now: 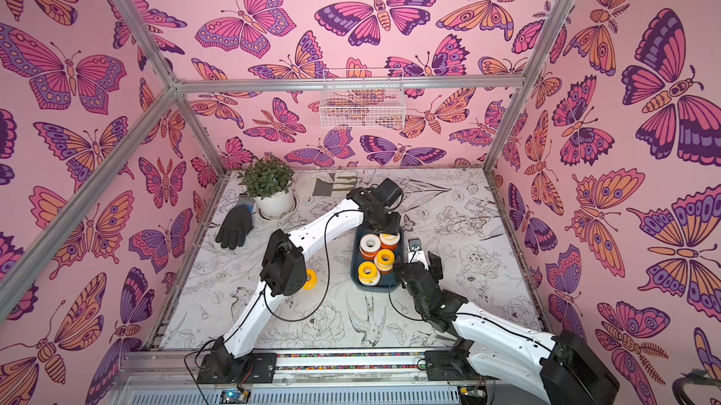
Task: Put the sealing tape into the storage box
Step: Place the sealing tape in the storage box.
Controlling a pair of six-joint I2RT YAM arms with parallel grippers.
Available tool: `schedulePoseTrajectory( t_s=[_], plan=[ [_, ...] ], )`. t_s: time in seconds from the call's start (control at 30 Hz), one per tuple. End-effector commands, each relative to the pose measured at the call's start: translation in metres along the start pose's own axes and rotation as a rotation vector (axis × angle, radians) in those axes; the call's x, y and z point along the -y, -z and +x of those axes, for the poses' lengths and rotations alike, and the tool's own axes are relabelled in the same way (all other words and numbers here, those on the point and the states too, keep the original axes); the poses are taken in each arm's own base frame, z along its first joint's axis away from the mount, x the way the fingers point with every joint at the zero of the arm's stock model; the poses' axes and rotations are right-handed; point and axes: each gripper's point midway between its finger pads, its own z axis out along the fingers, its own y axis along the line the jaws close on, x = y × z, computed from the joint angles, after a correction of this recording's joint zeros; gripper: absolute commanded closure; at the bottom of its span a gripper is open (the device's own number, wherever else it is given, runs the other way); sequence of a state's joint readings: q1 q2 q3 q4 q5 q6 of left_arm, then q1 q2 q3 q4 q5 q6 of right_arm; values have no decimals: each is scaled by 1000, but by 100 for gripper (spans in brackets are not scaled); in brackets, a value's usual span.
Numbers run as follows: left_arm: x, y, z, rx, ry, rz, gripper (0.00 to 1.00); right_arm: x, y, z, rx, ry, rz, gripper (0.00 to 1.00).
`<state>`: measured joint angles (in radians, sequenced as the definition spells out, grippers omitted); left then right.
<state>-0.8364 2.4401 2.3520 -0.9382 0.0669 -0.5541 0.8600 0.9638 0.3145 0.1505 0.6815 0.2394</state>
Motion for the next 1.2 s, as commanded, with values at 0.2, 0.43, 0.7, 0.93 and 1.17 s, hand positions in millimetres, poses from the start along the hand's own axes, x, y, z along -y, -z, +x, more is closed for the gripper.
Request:
schedulePoseTrajectory(
  t_s=[0.2,0.43,0.7,0.93,1.17],
  plan=[
    [-6,-14,4,-23,-19,-32,40,1,0,-2,8,-19,12,6],
    [-6,-16,2,-19,-21,-31,29,1,-1,-2,7,-18,13,6],
    [1,-4,-3,1,-28,-9,27,1,-1,-2,7,-15,13,5],
    [7,28,-17,65,-54,5,25,2,0,-3,11,-16,14,6],
    [3,84,-29,159,-79,-24,22,3,1,-4,19,-18,12,5]
  ],
)
